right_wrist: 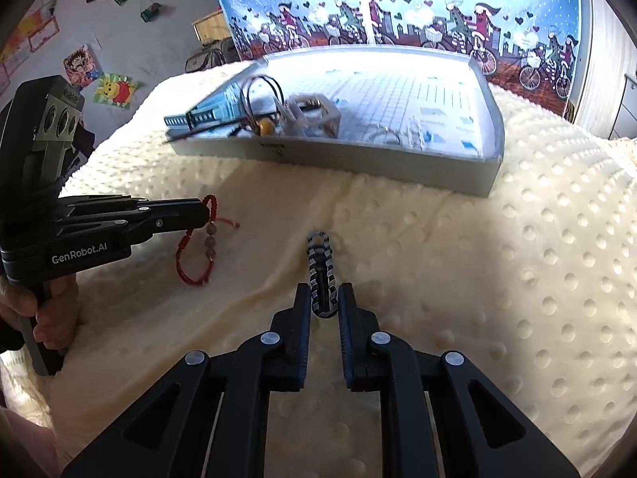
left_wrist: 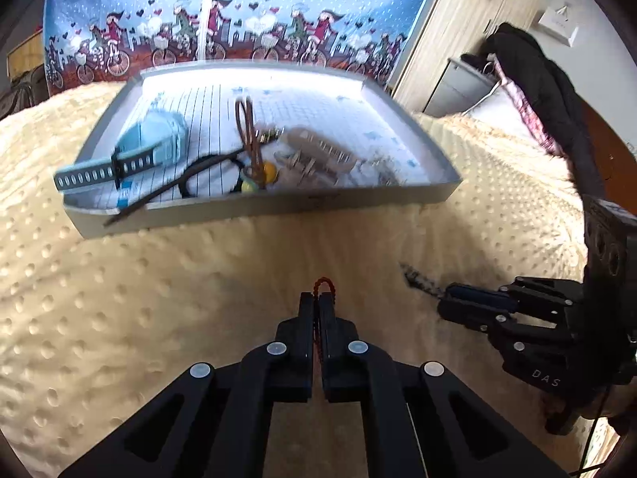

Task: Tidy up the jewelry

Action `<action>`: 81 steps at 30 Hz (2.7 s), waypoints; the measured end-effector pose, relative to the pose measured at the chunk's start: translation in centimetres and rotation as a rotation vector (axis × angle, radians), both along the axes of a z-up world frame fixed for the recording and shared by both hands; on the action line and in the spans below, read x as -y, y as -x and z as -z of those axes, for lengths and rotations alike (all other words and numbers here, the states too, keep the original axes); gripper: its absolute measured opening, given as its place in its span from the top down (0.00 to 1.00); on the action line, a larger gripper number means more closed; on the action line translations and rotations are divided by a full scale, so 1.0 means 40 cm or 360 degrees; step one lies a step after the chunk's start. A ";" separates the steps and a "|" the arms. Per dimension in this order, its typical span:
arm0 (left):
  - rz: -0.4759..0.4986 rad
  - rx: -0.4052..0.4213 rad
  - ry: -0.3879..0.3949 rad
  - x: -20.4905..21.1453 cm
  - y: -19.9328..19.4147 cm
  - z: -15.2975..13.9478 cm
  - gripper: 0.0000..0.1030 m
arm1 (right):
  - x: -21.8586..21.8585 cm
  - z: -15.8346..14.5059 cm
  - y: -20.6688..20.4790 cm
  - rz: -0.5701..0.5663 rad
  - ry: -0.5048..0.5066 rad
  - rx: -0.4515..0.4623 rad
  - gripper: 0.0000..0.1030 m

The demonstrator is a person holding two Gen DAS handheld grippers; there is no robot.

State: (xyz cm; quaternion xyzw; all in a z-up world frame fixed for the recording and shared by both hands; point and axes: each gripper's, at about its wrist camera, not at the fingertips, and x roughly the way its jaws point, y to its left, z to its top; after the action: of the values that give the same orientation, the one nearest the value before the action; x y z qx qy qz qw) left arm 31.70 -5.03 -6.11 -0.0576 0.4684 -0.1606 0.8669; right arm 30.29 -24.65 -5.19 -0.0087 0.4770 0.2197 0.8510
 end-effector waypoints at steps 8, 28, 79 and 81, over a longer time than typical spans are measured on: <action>-0.0004 0.0003 0.0077 -0.012 -0.018 -0.031 0.97 | -0.004 -0.027 -0.007 0.0006 -0.0014 0.0048 0.89; -0.0399 0.0351 0.0129 -0.097 -0.157 -0.153 0.97 | 0.000 -0.082 -0.180 0.0228 -0.0114 0.0235 0.89; -0.0519 0.0699 -0.0125 -0.183 0.335 -0.221 0.00 | 0.023 -0.305 0.282 0.0282 -0.0129 0.0740 0.01; -0.0513 0.0702 -0.0134 -0.183 0.340 -0.220 0.00 | 0.024 -0.300 0.286 0.0285 -0.0127 0.0728 0.01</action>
State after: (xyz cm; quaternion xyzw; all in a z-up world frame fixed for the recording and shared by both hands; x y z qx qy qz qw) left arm 18.09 2.27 2.70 -0.0590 0.2595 -0.0096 0.9639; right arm 18.87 -25.62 6.82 0.0175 0.2617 0.1544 0.9526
